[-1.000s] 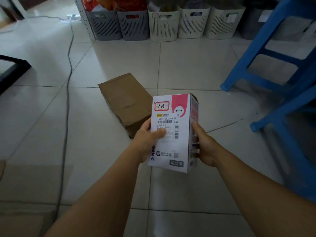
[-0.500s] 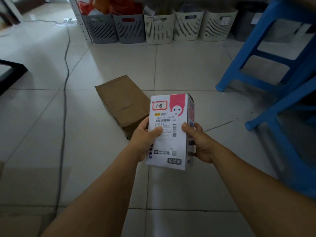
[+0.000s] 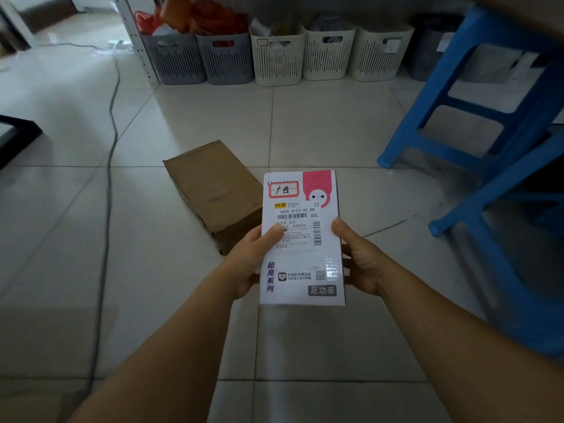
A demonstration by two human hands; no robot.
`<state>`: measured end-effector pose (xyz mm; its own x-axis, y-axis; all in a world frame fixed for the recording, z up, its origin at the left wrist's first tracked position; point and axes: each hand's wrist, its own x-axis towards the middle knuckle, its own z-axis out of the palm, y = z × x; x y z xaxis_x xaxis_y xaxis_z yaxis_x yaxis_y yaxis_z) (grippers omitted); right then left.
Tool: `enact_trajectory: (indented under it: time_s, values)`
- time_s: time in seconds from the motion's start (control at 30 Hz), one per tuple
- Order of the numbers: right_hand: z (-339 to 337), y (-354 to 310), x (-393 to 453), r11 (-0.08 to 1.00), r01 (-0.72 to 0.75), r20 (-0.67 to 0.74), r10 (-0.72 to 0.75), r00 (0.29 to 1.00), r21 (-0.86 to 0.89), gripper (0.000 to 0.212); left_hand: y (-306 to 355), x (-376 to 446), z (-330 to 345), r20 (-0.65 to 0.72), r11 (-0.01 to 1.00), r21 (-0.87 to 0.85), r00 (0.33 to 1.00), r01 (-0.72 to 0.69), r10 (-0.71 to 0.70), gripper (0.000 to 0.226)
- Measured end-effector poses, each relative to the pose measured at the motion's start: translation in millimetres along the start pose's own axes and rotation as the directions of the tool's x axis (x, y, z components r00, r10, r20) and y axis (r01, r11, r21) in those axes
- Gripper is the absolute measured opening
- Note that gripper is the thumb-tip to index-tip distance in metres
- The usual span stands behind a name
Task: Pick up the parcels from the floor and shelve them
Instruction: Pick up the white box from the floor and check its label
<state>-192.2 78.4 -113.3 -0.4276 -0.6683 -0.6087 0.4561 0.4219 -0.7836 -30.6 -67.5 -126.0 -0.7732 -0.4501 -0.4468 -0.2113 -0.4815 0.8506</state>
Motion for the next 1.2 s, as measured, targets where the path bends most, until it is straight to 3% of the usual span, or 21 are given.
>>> enact_trajectory:
  time_s: [0.1,0.37,0.5,0.87,1.03,1.2]
  values:
    - [-5.1,0.2,2.3,1.0,-0.011,-0.001,0.011,1.0,0.013,0.047,-2.6,1.7,-1.2,0.058,1.0,-0.004,0.998,0.008,-0.008,0.071]
    - [-12.3,8.1,14.1,0.994,0.005,0.074,-0.014,0.997,0.113,0.087,-3.3,2.6,2.3,0.067,0.997,0.071,0.998,-0.008,0.003,0.094]
    - [-15.5,10.1,20.1,0.991,0.06,0.102,-0.072,0.992,0.118,0.084,-2.3,2.1,5.5,0.028,0.995,0.091,0.998,-0.05,0.047,0.078]
    - [-12.0,-1.8,15.6,0.969,0.198,0.159,-0.221,0.962,0.147,0.093,8.1,1.7,4.9,0.06,0.991,-0.058,0.991,-0.117,0.12,0.118]
    - [-8.1,-19.4,11.2,0.948,0.26,0.17,-0.291,0.941,0.186,0.089,21.5,-0.1,10.2,0.047,0.975,-0.084,0.976,-0.206,0.211,0.117]
    - [-1.3,-42.3,2.2,0.928,0.298,0.197,-0.343,0.918,0.225,0.099,38.1,5.5,15.0,-0.001,0.965,-0.09,0.969,-0.247,0.248,0.128]
